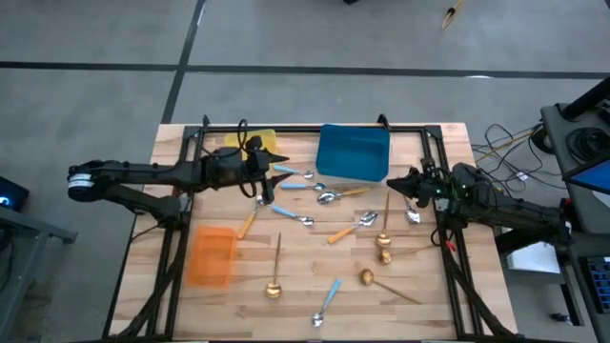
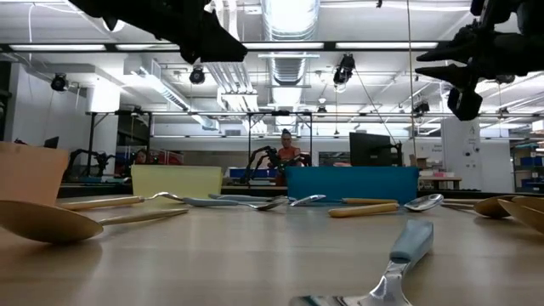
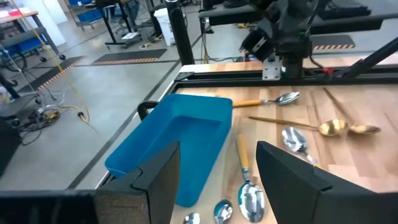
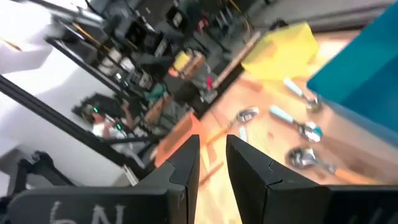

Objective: Sort silverware by color (type)
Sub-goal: Put the orange spoon into the blue bin

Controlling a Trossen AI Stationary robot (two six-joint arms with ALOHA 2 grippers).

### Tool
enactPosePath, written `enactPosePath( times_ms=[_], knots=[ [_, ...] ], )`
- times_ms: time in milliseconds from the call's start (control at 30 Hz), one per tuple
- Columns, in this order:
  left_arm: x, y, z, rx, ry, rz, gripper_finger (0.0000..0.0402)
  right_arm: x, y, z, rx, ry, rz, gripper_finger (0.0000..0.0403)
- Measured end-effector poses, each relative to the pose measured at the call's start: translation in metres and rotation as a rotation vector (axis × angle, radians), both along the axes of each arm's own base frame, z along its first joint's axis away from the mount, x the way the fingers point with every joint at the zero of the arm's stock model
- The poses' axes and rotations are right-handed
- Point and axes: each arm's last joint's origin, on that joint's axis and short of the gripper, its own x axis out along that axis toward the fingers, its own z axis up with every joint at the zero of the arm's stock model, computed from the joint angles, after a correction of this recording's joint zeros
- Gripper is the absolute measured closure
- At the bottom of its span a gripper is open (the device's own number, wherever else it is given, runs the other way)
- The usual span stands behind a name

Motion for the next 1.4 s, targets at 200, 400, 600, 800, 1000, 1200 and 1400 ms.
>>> enactPosePath(
  times_ms=[200, 400, 600, 800, 1000, 1200, 1400],
  knots=[
    [0.003, 0.001, -0.004, 0.009, 0.021, -0.001, 0.0208, 0.028, -0.004, 0.013, -0.034, 0.184, 0.057, 0.0333],
    [0.004, 0.001, -0.003, 0.031, 0.027, 0.01, 0.0208, 0.054, -0.006, 0.034, -0.126, 0.312, 0.111, 0.0333],
    [0.002, 0.004, -0.001, 0.056, 0.025, 0.102, 0.0208, 0.08, -0.005, 0.045, -0.15, 0.476, 0.189, 0.0333],
    [-0.002, 0.004, -0.001, 0.07, 0.055, 0.125, 0.0208, 0.105, 0.002, 0.051, -0.164, 0.654, 0.291, 0.0333],
    [-0.022, 0.005, 0.0, 0.077, 0.147, 0.27, 0.0208, 0.13, 0.01, 0.052, -0.2, 0.806, 0.396, 0.0333],
    [-0.036, 0.003, 0.008, 0.056, 0.109, 0.281, 0.0208, 0.157, 0.017, 0.053, -0.264, 0.93, 0.506, 0.0333],
    [-0.053, -0.001, 0.005, 0.049, 0.073, 0.259, 0.0208, 0.185, 0.02, 0.051, -0.341, 1.021, 0.612, 0.0333]
  ],
)
